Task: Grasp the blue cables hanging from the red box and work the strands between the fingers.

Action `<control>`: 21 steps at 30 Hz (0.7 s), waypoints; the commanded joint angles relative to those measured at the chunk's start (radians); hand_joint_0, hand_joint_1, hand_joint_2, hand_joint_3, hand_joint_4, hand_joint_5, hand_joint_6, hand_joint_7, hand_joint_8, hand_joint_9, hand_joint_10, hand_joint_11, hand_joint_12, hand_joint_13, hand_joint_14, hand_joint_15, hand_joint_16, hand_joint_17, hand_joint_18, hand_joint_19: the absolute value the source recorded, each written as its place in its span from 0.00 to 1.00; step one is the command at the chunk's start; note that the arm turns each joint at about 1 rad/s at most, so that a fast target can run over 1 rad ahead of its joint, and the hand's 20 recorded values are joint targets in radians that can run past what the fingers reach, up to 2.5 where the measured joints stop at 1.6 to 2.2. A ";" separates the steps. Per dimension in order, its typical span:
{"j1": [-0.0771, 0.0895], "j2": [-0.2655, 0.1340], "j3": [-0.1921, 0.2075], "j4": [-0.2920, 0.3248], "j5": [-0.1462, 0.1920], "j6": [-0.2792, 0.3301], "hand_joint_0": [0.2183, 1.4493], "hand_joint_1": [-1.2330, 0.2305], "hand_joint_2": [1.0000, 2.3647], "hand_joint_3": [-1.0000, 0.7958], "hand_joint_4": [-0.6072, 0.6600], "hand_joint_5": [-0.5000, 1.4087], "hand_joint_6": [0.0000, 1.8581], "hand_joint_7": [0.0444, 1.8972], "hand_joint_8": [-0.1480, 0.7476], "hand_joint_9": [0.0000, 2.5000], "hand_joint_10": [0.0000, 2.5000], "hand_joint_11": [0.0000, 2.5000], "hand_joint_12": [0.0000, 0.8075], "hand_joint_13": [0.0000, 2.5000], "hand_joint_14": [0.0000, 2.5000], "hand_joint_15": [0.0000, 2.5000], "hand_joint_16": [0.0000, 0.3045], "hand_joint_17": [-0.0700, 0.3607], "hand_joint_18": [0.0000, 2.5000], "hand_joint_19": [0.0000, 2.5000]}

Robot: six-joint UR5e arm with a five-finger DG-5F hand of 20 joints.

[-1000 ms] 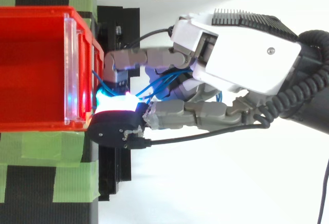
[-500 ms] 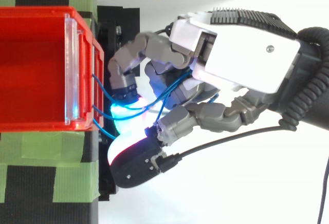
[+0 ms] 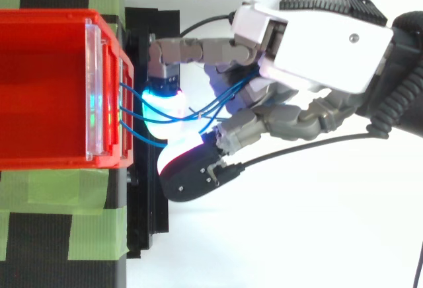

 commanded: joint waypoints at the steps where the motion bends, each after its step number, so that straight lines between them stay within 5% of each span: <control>1: -0.002 0.010 0.000 -0.002 0.010 -0.012 0.49 0.42 0.00 0.01 0.69 0.45 0.02 0.78 0.56 0.36 1.00 0.80 0.53 0.41 1.00 0.52 0.21 0.49 0.56 0.66; 9: -0.002 0.044 0.000 -0.002 0.011 -0.098 0.49 0.43 0.00 0.02 0.69 0.44 0.05 0.77 0.56 0.36 1.00 0.80 0.53 0.41 1.00 0.52 0.21 0.49 0.56 0.66; 16: 0.000 0.044 0.000 0.003 0.011 -0.104 0.56 0.42 0.01 0.10 0.69 0.43 0.16 0.72 0.56 0.36 1.00 0.80 0.53 0.41 1.00 0.52 0.21 0.49 0.56 0.66; 21: 0.003 0.044 0.000 0.003 0.011 -0.104 0.57 0.43 0.01 0.19 0.74 0.49 0.00 0.75 0.56 0.36 1.00 0.80 0.53 0.41 1.00 0.52 0.21 0.49 0.56 0.66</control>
